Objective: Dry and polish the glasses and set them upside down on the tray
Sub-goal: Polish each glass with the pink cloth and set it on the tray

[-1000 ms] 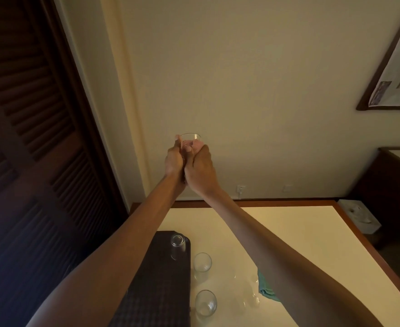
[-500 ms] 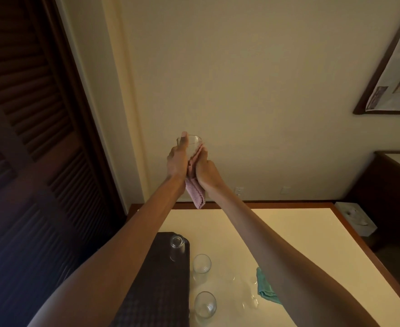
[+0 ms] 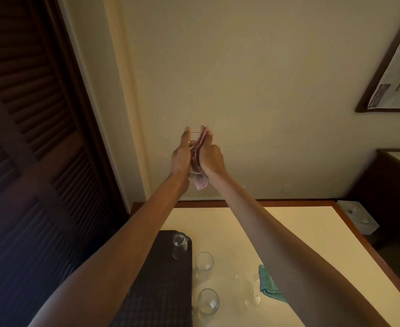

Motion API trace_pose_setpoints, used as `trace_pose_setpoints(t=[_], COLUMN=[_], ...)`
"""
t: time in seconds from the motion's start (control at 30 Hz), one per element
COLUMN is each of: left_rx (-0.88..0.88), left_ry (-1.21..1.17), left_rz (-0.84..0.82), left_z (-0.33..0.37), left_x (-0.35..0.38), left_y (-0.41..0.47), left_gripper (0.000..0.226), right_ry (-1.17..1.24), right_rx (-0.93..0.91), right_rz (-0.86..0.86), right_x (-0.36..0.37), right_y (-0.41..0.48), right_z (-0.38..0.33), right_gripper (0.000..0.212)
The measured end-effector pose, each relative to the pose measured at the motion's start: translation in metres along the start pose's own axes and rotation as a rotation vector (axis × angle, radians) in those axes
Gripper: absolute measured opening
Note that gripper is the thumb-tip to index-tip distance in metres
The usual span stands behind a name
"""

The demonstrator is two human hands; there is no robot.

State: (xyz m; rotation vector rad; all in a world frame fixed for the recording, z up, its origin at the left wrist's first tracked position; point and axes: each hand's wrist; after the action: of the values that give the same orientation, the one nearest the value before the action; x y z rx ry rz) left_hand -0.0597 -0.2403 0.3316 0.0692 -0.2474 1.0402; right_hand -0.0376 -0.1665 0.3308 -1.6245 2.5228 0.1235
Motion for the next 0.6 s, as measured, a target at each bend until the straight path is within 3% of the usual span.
trace_pose_setpoints(t=[0.13, 0.23, 0.4, 0.47, 0.53, 0.6], left_rx=[0.008, 0.048, -0.02, -0.044, -0.046, -0.034], left_ry=[-0.04, -0.077, -0.085, -0.052, -0.008, 0.054], left_rz=[0.031, 0.028, -0.006, -0.03, -0.042, -0.037], left_z=[0.0, 0.001, -0.003, -0.002, -0.002, 0.0], left_x=[-0.009, -0.013, -0.013, -0.012, -0.011, -0.01], left_y=[0.008, 0.01, 0.009, 0.005, 0.004, 0.001], left_gripper=[0.068, 0.061, 0.057, 0.057, 0.057, 0.059], right_ry=[0.076, 0.031, -0.218, -0.202, -0.136, -0.089], right_rx=[0.089, -0.036, -0.301, -0.348, -0.295, -0.155], right_rz=[-0.131, -0.181, 0.054, 0.102, 0.082, 0.048], right_x=[0.011, 0.016, 0.029, 0.024, 0.014, 0.006], right_y=[-0.004, -0.019, -0.014, -0.013, -0.014, -0.009], right_z=[0.02, 0.026, 0.022, 0.018, 0.009, 0.006], right_gripper=[0.075, 0.068, 0.044, 0.037, 0.039, 0.059])
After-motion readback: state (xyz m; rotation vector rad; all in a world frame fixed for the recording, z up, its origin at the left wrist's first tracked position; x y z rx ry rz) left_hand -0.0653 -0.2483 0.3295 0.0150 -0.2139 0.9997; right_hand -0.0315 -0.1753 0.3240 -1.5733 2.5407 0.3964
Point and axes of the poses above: each hand's wrist, its own y-axis towards the middle knuckle, its own x-axis out of the palm, z = x × y, and after that the axes turned 12 degrees about -z, right-handed
